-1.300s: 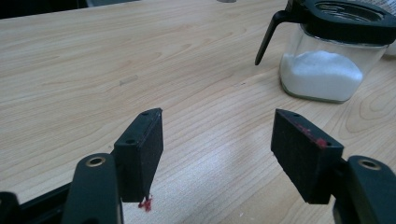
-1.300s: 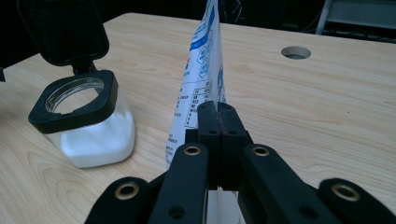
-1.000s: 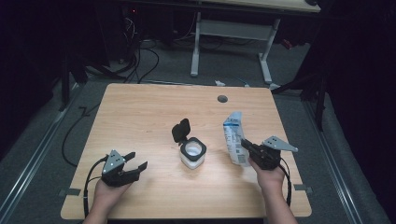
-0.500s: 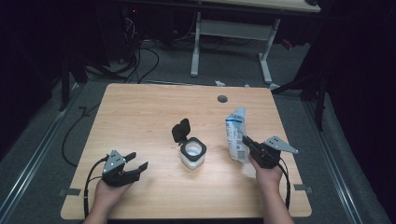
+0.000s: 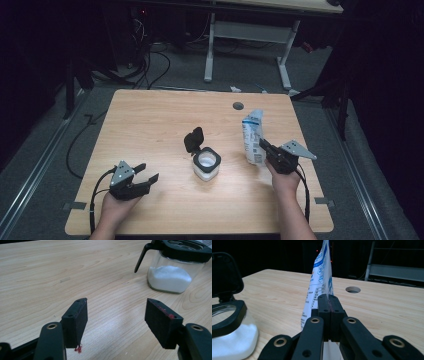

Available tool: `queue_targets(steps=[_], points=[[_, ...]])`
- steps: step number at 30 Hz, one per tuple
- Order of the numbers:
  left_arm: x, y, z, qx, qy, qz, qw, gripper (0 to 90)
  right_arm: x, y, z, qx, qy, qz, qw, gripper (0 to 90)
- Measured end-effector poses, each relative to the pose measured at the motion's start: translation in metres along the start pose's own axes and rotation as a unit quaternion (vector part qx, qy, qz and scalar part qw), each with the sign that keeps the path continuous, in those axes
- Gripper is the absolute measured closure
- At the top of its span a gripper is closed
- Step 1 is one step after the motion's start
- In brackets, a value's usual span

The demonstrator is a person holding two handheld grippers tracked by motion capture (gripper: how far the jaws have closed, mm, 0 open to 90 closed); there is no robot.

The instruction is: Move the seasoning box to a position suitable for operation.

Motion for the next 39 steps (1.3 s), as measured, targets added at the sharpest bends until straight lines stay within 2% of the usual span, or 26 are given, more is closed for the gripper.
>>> queue_targets(steps=[4,9,14,26,32,39], points=[[0.0,0.0,0.0,0.0,0.002,-0.001,1.0,35.2,-0.004,0.002,-0.004,0.005,0.004,-0.002,1.0,90.0],[-0.001,0.0,0.0,0.0,0.002,-0.002,1.0,35.2,-0.004,0.003,-0.004,0.006,0.004,0.008,0.9999,90.0],[-0.001,0.0,0.0,0.0,0.002,-0.003,1.0,35.2,-0.003,0.004,0.0,0.012,0.002,0.017,0.9998,89.8],[0.0,0.0,0.0,0.0,0.0,-0.004,1.0,35.2,-0.007,0.013,0.011,0.02,0.007,0.018,0.9996,87.2],[0.0,0.0,0.0,0.001,-0.001,-0.004,1.0,35.2,-0.009,0.016,0.016,0.021,0.01,0.016,0.9996,83.2],[0.0,0.0,0.001,0.001,-0.002,-0.004,1.0,35.2,-0.01,0.018,0.019,0.03,0.018,0.005,0.9994,72.1]])
Point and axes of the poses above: each handheld gripper's, and its own axes: z roughly backward along the jaws, y roughly out of its underside, x roughly to its left, the point moved 3 cm from there along -z, roughly forward along the jaws, and after that the axes turned 13 degrees about -z, right-handed, at the moved point
